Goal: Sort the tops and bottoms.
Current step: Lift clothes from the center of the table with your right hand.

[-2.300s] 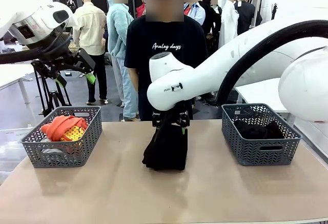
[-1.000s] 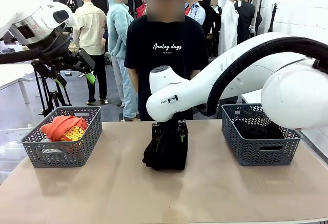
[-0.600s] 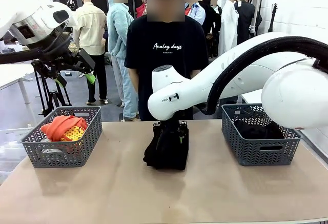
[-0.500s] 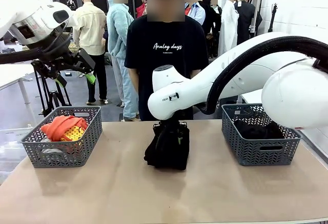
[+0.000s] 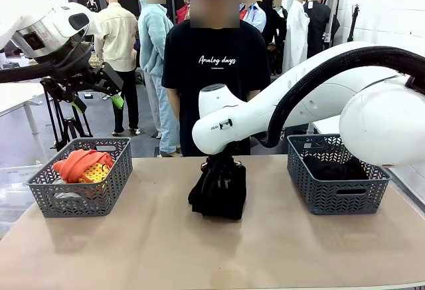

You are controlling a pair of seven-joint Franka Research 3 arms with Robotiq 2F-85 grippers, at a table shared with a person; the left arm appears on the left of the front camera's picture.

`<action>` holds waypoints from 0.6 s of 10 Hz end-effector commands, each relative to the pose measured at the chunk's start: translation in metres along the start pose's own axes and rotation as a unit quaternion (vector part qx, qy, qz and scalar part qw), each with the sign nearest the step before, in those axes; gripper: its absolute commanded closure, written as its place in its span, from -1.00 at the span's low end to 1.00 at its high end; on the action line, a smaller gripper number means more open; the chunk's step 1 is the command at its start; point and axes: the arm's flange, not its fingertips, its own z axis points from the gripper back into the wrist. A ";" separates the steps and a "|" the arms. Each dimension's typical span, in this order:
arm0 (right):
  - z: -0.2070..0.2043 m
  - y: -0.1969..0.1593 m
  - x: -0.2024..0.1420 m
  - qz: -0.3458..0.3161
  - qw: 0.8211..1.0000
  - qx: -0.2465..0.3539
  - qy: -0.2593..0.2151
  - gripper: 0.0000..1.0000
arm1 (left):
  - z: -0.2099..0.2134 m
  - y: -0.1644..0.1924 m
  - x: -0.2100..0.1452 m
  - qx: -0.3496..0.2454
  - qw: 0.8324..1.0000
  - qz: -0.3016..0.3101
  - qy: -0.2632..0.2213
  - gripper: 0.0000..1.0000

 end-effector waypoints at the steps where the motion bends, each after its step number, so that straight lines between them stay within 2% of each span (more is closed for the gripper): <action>1: -0.005 -0.005 -0.002 -0.015 1.000 0.002 0.017 1.00 | 0.002 0.003 0.000 -0.003 1.000 -0.001 0.000 -1.00; 4: -0.002 -0.007 -0.003 -0.026 0.999 0.012 0.021 1.00 | 0.002 0.003 0.000 -0.003 1.000 -0.001 0.000 -1.00; 6: 0.036 -0.007 0.003 -0.017 0.999 0.024 -0.014 1.00 | 0.002 0.003 0.000 -0.003 1.000 -0.001 0.000 -1.00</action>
